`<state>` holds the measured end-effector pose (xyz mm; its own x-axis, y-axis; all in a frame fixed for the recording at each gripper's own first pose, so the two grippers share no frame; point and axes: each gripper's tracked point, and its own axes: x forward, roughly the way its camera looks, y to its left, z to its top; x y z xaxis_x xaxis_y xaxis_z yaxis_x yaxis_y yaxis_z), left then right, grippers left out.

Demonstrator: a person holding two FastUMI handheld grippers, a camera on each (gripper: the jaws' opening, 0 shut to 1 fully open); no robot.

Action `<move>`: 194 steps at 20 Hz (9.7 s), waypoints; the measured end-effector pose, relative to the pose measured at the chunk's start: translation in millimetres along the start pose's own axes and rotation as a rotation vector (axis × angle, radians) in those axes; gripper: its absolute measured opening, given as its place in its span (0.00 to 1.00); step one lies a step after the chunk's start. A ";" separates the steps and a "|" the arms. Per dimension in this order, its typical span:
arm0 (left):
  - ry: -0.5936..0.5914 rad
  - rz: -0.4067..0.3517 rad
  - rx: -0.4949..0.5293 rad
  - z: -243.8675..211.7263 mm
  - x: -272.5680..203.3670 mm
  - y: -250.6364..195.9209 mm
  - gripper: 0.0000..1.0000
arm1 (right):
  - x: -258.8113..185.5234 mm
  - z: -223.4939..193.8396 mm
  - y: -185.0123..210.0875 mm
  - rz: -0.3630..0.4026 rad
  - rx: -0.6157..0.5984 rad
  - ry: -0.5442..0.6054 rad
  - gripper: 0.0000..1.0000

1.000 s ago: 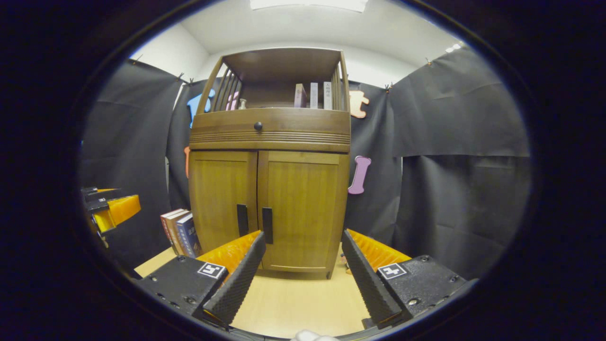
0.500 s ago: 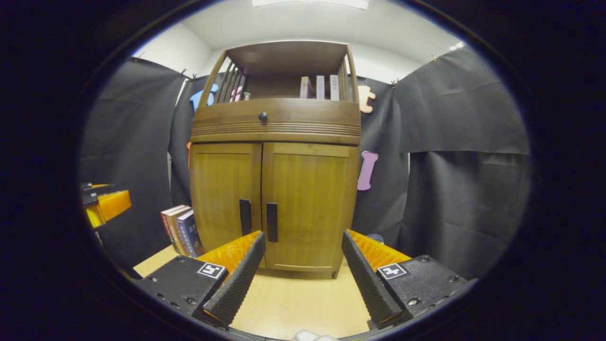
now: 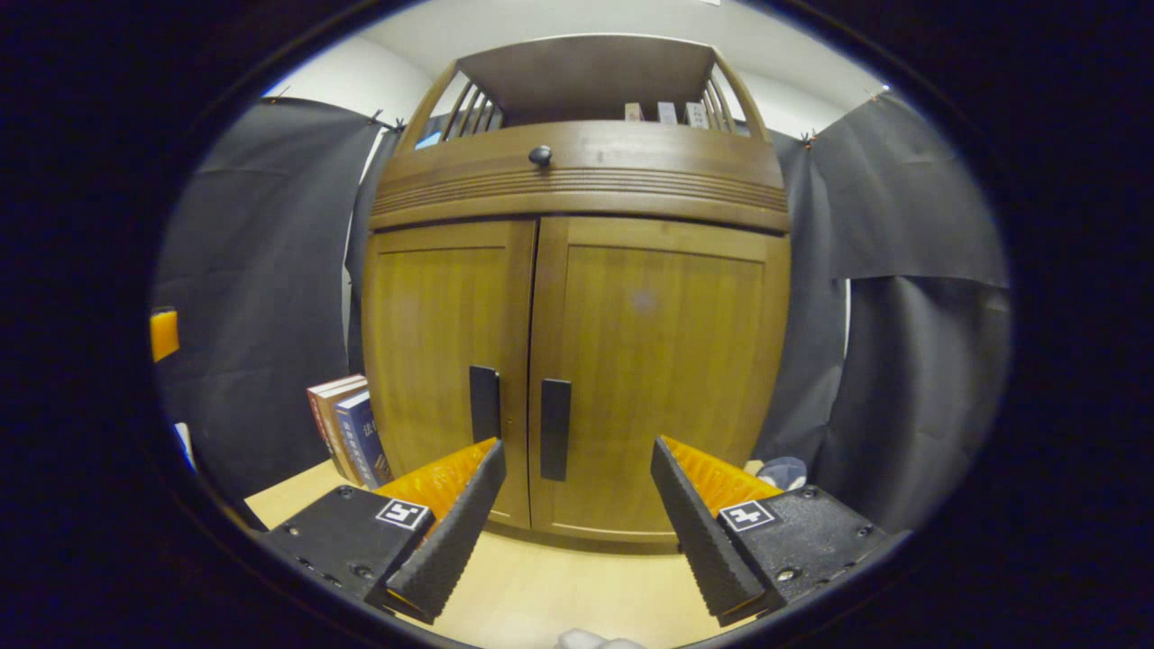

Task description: Open the right door of the double-door shoe cabinet with the right hand, and open the left door with the left hand.

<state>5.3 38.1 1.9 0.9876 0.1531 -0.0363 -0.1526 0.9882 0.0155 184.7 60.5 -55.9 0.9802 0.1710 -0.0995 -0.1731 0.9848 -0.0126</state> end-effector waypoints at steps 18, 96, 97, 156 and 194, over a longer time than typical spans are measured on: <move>0.086 0.185 0.014 -13.5 -0.9 10.9 0.96 | 149.1 -27.3 29.0 0.052 0.106 0.116 0.37; 0.059 -0.066 0.022 -8.8 -112.2 -257.7 0.96 | -135.3 -78.9 -279.5 0.279 0.043 0.175 0.65; 0.062 -0.067 0.023 -9.7 -108.8 -256.2 0.96 | -141.6 -75.0 -285.2 0.258 0.051 0.161 0.72; 0.069 -0.343 -0.065 -121.9 251.5 -193.1 0.26 | -192.4 13.6 -85.5 -0.357 0.096 0.146 1.00; 0.057 -0.188 -0.029 -131.9 94.7 25.0 0.00 | -188.2 -13.0 36.8 -0.013 0.108 0.162 0.99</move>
<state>90.0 78.6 -133.0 0.9951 -0.0351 -0.0919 0.0329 0.9991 -0.0255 -7.5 64.2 -50.6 0.9524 0.1603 -0.2592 -0.1411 0.9858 0.0912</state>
